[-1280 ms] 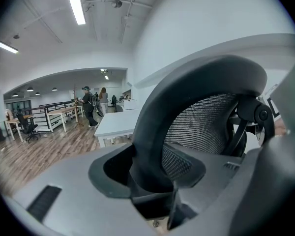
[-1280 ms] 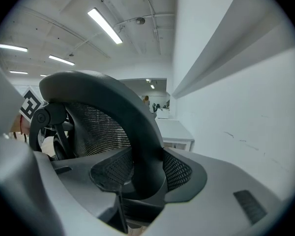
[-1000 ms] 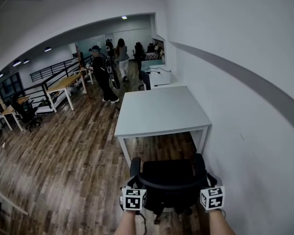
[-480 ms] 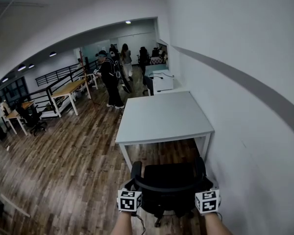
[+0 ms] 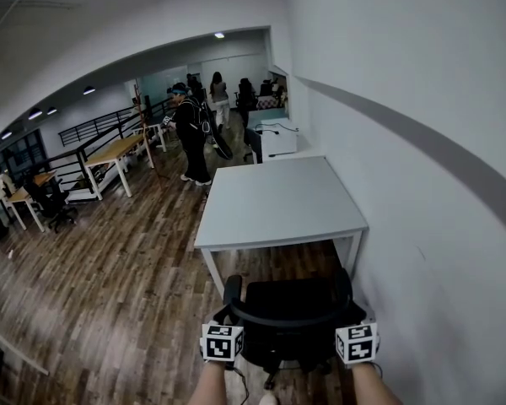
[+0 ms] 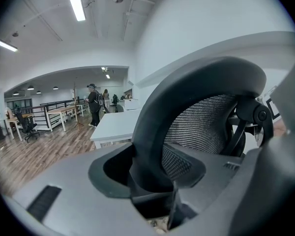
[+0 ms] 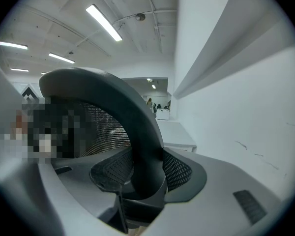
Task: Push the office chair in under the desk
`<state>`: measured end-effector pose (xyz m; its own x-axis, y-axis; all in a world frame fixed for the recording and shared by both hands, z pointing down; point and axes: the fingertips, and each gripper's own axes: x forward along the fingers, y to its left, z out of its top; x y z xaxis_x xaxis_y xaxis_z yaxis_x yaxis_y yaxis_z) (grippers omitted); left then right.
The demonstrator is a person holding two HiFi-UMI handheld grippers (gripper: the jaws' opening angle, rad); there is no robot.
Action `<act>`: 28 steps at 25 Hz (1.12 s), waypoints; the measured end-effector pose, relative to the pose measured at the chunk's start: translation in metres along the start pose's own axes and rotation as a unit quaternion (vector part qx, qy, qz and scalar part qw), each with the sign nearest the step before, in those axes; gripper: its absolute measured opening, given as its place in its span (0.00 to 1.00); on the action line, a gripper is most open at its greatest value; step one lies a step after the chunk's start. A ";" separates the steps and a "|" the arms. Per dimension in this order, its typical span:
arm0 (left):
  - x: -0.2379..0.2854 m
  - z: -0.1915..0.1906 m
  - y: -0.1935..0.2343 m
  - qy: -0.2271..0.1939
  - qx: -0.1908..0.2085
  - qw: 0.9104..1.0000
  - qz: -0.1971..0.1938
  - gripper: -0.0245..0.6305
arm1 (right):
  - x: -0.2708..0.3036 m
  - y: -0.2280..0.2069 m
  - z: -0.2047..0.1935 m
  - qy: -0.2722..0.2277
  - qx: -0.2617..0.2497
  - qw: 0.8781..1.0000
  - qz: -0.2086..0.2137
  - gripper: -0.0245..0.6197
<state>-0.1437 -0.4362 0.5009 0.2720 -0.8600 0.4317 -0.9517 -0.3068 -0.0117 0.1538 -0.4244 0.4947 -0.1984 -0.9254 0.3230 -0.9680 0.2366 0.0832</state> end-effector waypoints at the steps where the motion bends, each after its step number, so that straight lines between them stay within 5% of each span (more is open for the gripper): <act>1: 0.003 0.001 0.001 0.000 -0.001 1.000 0.001 0.32 | 0.002 -0.001 0.001 0.000 0.000 1.000 0.000 0.35; 28: 0.106 0.045 0.022 -0.010 -0.008 1.000 -0.007 0.32 | 0.105 -0.045 0.032 0.000 -0.011 1.000 -0.006 0.35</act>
<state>-0.1297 -0.5523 0.5053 0.2878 -0.8638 0.4136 -0.9500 -0.3120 0.0096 0.1711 -0.5419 0.4948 -0.1868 -0.9282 0.3218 -0.9669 0.2316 0.1068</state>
